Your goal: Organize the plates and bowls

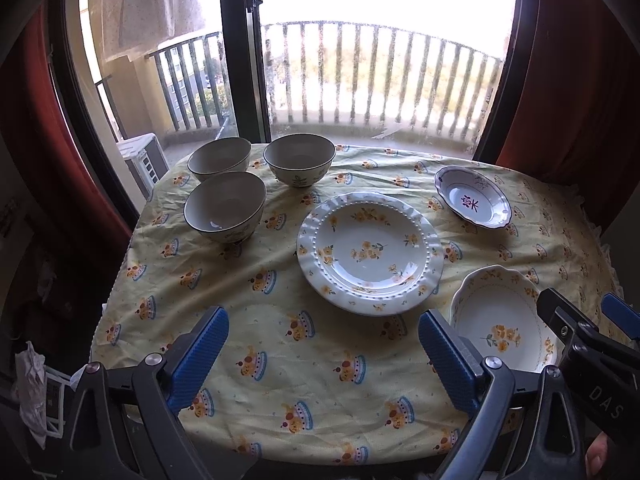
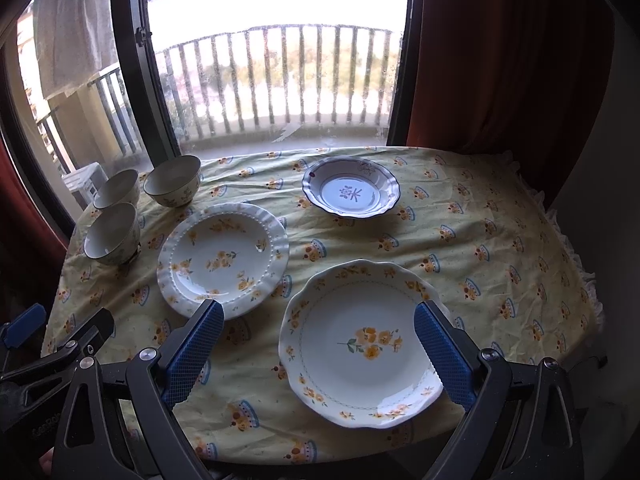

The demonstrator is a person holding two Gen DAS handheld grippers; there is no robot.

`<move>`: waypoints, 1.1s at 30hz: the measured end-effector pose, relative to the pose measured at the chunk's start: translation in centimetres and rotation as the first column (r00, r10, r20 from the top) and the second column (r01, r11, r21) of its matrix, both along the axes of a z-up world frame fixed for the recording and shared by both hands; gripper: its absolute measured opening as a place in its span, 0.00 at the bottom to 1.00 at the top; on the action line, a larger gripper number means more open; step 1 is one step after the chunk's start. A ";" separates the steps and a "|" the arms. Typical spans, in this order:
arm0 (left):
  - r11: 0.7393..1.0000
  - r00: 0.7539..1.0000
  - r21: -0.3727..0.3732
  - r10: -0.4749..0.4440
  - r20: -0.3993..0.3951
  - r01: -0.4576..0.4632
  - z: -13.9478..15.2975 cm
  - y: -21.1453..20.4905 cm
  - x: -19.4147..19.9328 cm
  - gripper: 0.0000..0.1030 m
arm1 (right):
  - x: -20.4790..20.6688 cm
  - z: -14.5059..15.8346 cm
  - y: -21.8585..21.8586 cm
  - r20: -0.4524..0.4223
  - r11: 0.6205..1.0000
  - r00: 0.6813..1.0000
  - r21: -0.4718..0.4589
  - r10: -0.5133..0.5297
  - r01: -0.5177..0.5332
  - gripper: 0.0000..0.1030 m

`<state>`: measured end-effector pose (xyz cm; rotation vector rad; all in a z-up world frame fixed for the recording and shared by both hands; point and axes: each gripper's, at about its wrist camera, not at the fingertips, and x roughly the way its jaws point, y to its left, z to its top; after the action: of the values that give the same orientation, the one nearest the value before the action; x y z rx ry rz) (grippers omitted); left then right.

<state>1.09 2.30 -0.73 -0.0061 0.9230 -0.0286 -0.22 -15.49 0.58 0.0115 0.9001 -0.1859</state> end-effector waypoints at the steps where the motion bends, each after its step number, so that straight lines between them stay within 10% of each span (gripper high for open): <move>1: 1.000 1.000 0.003 -0.001 0.000 0.001 0.0 0.0 0.0 0.93 | 0.0 -0.1 0.0 -0.003 1.000 1.000 0.001 0.000 0.000 0.95; 33: 1.000 1.000 0.019 0.003 0.009 -0.003 0.2 -0.3 -0.4 0.93 | -0.6 0.0 0.2 0.004 1.000 1.000 -0.013 -0.007 0.007 0.95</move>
<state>0.67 2.04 -0.51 0.0106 0.9147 -0.0174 -0.77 -15.32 0.59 0.0031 0.8954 -0.1978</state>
